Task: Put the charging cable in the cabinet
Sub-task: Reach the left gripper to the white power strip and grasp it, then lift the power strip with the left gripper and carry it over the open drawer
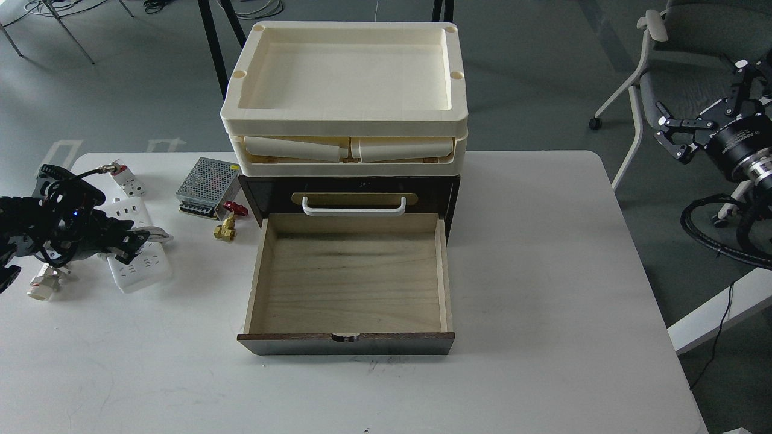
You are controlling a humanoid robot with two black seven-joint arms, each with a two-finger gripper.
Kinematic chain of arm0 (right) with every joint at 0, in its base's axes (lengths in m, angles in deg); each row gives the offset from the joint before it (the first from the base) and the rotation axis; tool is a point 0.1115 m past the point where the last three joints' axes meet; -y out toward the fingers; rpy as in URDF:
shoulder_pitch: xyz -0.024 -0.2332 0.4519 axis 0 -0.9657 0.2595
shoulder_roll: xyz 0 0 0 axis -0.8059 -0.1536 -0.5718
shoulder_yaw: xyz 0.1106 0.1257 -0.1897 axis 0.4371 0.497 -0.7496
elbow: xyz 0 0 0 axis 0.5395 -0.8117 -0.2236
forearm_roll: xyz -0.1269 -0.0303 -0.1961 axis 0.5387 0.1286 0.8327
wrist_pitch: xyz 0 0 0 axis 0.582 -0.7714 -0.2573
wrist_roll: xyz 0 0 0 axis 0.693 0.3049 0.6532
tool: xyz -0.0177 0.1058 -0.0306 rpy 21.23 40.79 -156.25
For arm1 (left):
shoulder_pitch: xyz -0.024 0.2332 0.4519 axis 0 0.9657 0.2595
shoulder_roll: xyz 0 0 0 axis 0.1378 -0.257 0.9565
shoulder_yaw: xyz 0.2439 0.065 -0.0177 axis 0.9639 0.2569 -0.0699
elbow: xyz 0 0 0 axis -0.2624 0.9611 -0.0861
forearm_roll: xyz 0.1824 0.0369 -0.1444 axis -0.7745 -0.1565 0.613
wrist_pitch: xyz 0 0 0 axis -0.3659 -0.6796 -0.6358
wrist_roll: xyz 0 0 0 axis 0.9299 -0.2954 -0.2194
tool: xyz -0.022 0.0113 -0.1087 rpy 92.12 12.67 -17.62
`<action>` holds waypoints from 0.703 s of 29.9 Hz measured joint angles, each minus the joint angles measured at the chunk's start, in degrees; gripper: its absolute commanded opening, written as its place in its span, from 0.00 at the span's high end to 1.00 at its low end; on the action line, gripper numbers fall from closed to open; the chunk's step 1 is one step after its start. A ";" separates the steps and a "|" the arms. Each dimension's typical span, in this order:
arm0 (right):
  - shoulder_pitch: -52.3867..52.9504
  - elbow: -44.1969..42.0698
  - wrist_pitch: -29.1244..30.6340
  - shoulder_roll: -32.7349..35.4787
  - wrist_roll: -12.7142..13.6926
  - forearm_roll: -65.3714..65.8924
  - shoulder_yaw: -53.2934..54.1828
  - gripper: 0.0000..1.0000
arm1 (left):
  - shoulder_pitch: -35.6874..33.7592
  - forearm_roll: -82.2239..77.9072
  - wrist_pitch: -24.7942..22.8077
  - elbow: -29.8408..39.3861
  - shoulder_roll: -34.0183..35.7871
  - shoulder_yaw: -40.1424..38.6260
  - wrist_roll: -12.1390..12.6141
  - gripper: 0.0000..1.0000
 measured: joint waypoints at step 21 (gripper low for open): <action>-0.85 -0.72 0.00 -0.06 -0.04 0.00 -0.01 0.00 | -0.46 0.01 5.20 0.52 0.52 -0.08 0.00 1.00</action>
